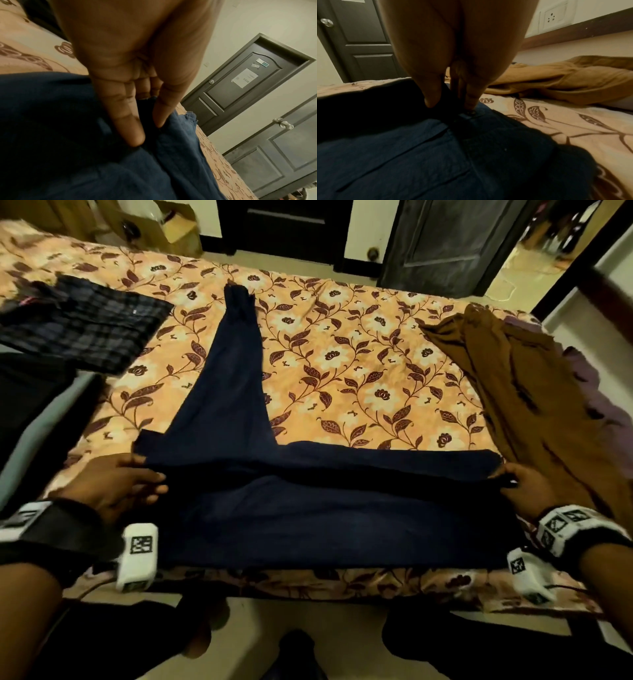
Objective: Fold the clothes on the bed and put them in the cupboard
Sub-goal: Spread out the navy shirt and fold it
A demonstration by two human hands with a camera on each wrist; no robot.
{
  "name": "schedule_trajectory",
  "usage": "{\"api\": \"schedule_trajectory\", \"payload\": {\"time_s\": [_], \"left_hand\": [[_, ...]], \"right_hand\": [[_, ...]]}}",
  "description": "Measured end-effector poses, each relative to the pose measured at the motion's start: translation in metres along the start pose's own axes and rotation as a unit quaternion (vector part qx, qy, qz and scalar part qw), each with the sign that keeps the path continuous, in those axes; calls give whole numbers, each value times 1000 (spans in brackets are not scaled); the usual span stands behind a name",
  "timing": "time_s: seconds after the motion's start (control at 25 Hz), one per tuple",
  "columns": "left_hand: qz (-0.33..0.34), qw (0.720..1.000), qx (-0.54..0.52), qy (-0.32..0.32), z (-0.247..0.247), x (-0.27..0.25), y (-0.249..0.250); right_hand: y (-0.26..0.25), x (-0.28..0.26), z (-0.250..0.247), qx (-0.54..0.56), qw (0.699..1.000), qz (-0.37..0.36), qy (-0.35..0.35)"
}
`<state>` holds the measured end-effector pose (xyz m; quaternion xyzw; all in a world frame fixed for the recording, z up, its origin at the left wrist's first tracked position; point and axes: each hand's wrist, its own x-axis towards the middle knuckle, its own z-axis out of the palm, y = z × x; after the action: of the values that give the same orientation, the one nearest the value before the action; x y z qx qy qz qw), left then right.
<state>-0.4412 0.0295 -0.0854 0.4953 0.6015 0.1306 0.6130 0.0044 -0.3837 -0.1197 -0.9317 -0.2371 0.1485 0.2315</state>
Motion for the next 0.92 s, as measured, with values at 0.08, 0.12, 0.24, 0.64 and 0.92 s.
{"api": "schedule_trajectory", "payload": {"time_s": [0.08,0.12,0.24,0.64,0.92], "left_hand": [[19,1000,-7,5,3,-7,-15],[25,1000,-12,6,6,-8,-17],[33,999,-14,-12,10,-3,-13],[21,992,37,-115,8,29,2],[-5,962,153,-228,-12,47,-6]], "right_hand": [[4,1,13,-75,996,17,-53],[3,4,15,-133,987,33,-79],[-18,26,14,-346,920,24,-181],[-396,92,169,-391,785,-474,-75],[-466,128,211,-600,663,-414,-169]]}}
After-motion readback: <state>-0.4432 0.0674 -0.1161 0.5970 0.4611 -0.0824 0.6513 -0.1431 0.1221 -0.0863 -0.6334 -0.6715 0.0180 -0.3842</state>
